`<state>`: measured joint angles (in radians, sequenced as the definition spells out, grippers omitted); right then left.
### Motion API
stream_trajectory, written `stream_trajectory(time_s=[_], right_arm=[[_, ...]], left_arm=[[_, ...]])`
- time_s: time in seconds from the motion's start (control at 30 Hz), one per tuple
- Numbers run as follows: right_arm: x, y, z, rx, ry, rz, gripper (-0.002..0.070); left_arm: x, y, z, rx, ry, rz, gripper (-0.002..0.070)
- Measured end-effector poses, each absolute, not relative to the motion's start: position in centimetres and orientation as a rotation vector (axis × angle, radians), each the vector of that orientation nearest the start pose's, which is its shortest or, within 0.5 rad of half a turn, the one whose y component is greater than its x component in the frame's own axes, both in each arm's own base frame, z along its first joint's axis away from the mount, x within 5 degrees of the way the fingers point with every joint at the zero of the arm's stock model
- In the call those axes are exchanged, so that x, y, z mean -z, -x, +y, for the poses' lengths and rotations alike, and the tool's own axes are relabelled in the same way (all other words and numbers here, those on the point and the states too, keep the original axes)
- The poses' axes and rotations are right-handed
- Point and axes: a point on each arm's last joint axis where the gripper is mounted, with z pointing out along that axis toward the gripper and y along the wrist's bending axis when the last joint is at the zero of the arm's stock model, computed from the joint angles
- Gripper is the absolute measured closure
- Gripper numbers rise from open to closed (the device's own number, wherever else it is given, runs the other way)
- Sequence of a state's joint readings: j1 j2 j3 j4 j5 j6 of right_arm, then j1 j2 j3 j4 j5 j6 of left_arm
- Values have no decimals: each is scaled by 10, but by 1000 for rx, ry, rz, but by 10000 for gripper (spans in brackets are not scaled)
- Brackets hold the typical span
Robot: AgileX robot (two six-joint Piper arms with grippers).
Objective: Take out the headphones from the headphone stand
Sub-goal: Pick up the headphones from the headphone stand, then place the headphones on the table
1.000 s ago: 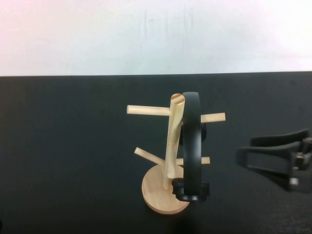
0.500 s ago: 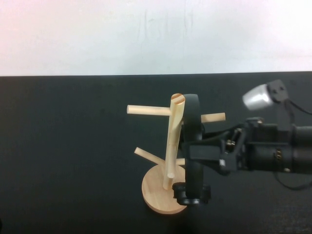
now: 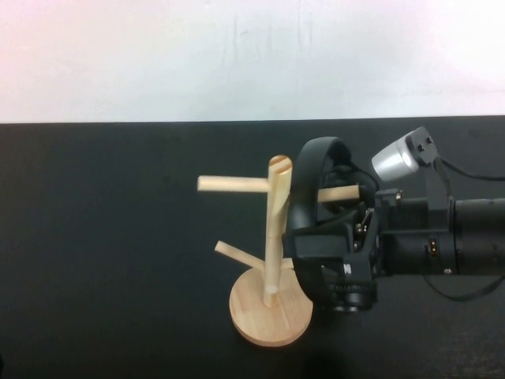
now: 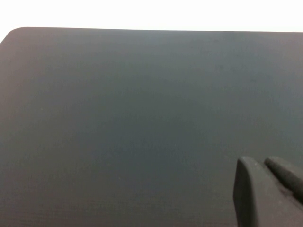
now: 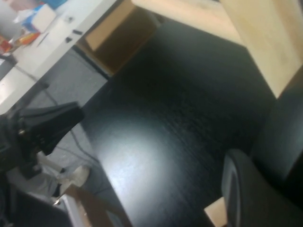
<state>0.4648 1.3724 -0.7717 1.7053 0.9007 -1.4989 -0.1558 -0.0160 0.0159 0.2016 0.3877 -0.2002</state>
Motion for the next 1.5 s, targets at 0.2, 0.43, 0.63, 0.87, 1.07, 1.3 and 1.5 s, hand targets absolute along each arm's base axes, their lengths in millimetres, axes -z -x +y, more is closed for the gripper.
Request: stream_trajectory(time_s=[0.2, 0.43, 0.63, 0.87, 1.07, 1.3, 1.5], right_arm=[[-297, -196, 179, -1347, 838, 1793, 677], [-329, -172, 166, -1338, 831, 1707, 677], [-349, -146, 152, -1307, 838, 1712, 677], [-369, -126, 120, -999, 672, 1738, 677], [-363, -127, 91, -595, 594, 1840, 677], [-329, -143, 62, -221, 314, 2247, 678], [-305, -162, 76, -291, 183, 2439, 678]], left_arm=[[-175, -52, -1, 46, -80, 1862, 673], [-175, -52, -1, 46, -80, 1862, 673], [-175, -52, -1, 46, -80, 1862, 673], [-175, -52, -1, 46, -80, 1862, 673], [-175, -52, -1, 46, -80, 1862, 673], [-175, -52, -1, 46, -80, 1862, 673], [-175, -52, -1, 46, -80, 1862, 673]])
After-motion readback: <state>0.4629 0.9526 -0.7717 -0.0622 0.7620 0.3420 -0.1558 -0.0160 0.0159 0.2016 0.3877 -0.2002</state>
